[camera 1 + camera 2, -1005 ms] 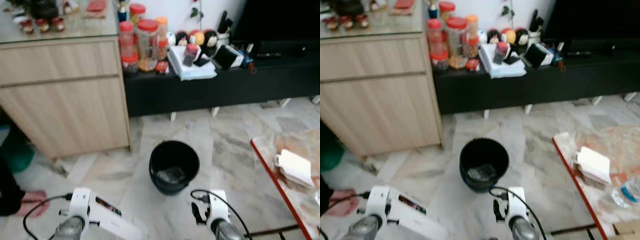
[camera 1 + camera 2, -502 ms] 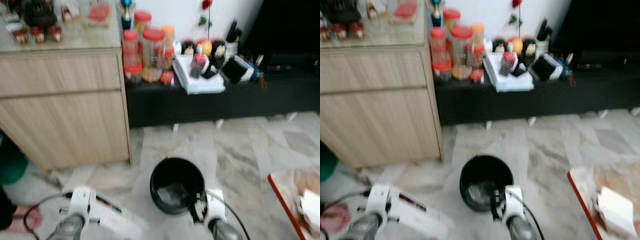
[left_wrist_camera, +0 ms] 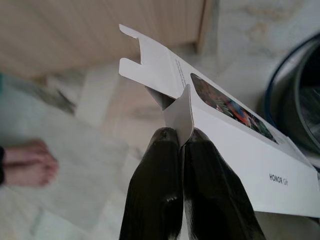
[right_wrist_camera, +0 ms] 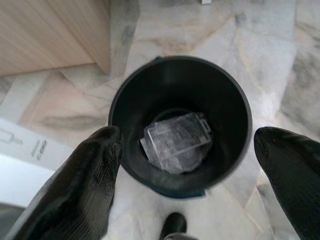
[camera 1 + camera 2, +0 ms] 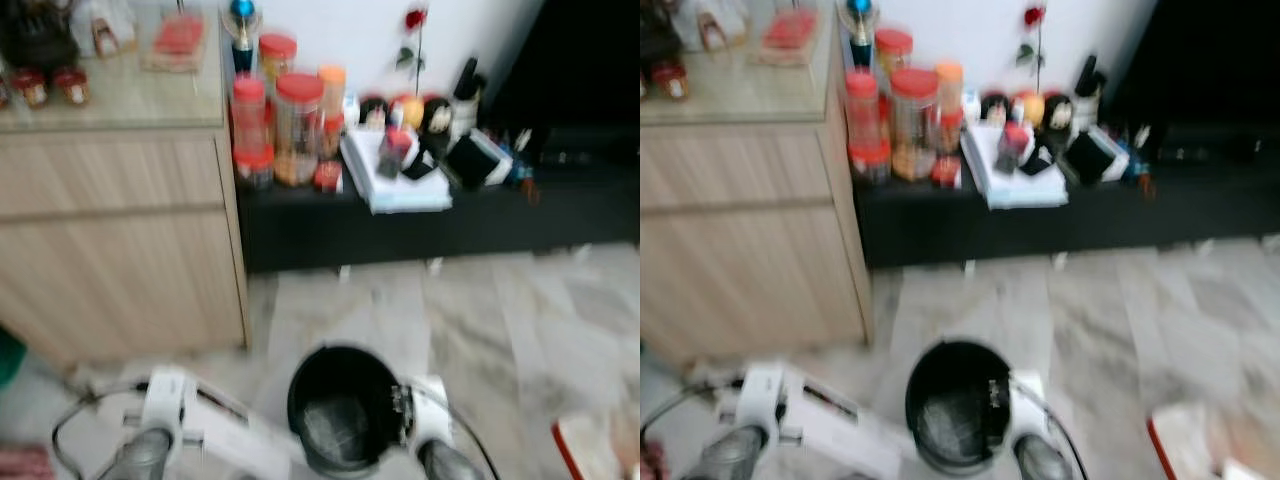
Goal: Picking trash to rubbish bin
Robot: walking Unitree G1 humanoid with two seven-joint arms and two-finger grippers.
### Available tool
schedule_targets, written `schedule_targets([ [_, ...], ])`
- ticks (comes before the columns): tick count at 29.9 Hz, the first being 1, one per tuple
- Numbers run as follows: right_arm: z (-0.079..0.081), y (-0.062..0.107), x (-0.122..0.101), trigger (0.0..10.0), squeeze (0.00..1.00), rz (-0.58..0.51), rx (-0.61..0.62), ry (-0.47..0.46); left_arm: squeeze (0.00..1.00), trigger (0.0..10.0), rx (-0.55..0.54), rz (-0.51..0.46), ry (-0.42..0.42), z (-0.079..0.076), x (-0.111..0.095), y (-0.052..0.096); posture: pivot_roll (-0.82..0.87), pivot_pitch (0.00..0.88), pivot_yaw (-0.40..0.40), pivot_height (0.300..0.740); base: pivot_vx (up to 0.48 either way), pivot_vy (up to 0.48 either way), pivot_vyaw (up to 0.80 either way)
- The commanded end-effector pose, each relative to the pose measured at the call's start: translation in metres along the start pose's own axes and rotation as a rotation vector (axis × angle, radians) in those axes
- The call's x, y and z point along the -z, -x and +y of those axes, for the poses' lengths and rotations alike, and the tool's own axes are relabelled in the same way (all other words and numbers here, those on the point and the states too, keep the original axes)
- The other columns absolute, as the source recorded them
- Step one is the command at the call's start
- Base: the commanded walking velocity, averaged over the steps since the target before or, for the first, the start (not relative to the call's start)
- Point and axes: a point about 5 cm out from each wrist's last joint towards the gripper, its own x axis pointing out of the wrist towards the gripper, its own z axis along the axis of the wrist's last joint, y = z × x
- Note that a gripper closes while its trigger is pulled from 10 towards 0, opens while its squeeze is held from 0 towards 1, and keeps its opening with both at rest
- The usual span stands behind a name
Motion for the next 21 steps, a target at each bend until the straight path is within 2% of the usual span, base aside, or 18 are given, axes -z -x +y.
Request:
schedule_targets([
  [1,-0.013,0.004,0.004,10.0,0.0,0.011,0.026,0.037,0.0,10.0,0.068,-0.046,-0.051,-0.014,-0.012,-0.003,0.17,0.141,-0.08,0.74,0.0,0.0,0.0],
  [4,-0.013,0.003,0.001,10.0,0.0,0.001,0.019,0.064,0.0,10.0,0.111,-0.072,-0.089,-0.02,-0.021,-0.005,0.17,0.15,-0.083,0.74,0.0,0.0,0.0],
  [6,-0.014,0.002,-0.001,10.0,0.0,-0.003,0.022,0.07,0.0,10.0,0.152,-0.085,-0.143,-0.027,-0.028,-0.007,0.17,0.151,-0.083,0.74,0.0,0.0,0.0],
  [8,-0.016,0.003,-0.002,10.0,0.0,-0.005,0.027,0.073,0.0,10.0,0.204,-0.113,-0.247,-0.038,-0.036,-0.008,0.17,0.152,-0.084,0.74,0.0,0.0,0.0],
  [9,-0.016,0.003,-0.002,10.0,0.0,-0.005,0.027,0.073,0.0,10.0,0.204,-0.113,-0.247,-0.038,-0.036,-0.008,0.17,0.152,-0.084,0.74,0.0,0.0,0.0],
  [11,-0.017,0.003,-0.004,10.0,0.0,-0.011,0.03,0.083,0.0,10.0,0.238,-0.144,-0.325,-0.045,-0.045,-0.009,0.16,0.156,-0.087,0.74,0.0,0.0,0.0],
  [15,-0.017,0.002,-0.01,10.0,0.0,-0.044,0.019,0.117,0.0,10.0,0.273,-0.21,-0.345,-0.057,-0.066,-0.01,0.15,0.16,-0.087,0.74,0.0,0.0,0.0],
  [21,-0.017,0.0,-0.017,10.0,0.0,-0.071,0.017,0.124,0.0,10.0,0.297,-0.248,-0.401,-0.065,-0.079,-0.011,0.15,0.163,-0.086,0.74,0.0,0.0,0.0],
])
